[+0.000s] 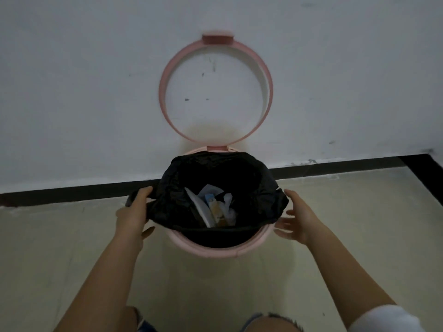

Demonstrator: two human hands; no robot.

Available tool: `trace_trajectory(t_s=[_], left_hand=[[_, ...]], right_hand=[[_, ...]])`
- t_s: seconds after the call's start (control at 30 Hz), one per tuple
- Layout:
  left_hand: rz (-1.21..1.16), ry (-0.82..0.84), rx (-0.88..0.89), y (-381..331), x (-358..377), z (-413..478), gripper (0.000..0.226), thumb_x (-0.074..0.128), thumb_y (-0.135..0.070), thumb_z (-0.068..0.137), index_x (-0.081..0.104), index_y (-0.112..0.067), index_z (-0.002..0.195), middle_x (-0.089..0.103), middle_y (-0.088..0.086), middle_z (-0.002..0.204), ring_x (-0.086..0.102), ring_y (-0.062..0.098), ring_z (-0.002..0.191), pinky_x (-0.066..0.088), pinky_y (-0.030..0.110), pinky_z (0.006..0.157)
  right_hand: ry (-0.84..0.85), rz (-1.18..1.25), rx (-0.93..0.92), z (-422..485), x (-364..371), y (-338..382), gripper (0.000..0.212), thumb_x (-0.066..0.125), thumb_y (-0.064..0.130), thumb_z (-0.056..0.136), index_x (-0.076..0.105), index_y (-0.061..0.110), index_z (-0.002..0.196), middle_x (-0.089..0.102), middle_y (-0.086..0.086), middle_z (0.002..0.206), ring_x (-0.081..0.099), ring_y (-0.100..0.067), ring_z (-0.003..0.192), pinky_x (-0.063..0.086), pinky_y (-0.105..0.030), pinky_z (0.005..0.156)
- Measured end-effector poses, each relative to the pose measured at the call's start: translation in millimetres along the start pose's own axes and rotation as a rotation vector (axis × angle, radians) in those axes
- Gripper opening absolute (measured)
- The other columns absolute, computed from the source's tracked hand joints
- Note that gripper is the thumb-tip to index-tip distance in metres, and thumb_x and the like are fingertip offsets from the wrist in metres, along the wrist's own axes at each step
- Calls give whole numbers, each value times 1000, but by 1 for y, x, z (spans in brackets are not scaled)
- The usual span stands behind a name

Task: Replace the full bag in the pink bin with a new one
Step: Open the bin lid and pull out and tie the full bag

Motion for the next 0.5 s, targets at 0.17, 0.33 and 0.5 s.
trace_trajectory(t_s=[0.17, 0.33, 0.5], left_hand=[[-145, -93, -16, -17, -1, 7, 12, 66, -14, 84, 59, -7, 91, 58, 10, 103, 56, 18, 77, 48, 34, 70], [128, 92, 150, -61, 13, 4, 12, 62, -19, 88, 61, -8, 89, 59, 6, 81, 55, 16, 73, 47, 31, 73], [341, 164, 585, -111, 27, -33, 24, 58, -23, 88, 55, -15, 66, 57, 6, 77, 54, 19, 75, 41, 32, 71]], right_hand=[[-81, 268, -176, 15, 14, 32, 13, 66, 11, 78, 64, 2, 87, 61, -16, 88, 58, -24, 67, 48, -30, 58], [-145, 209, -648, -25, 19, 121, 20, 57, -7, 79, 65, 9, 70, 62, 0, 48, 56, -16, 50, 47, -17, 44], [-90, -409, -1189, -105, 59, 165, 19, 62, -5, 78, 68, 13, 79, 64, 1, 67, 58, -5, 58, 48, -18, 60]])
Point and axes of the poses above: each hand's wrist, its own z-axis towards the middle knuckle, its own x-axis out of the palm, y = z × x, the point moved 6 cm from there along z, towards the middle knuckle
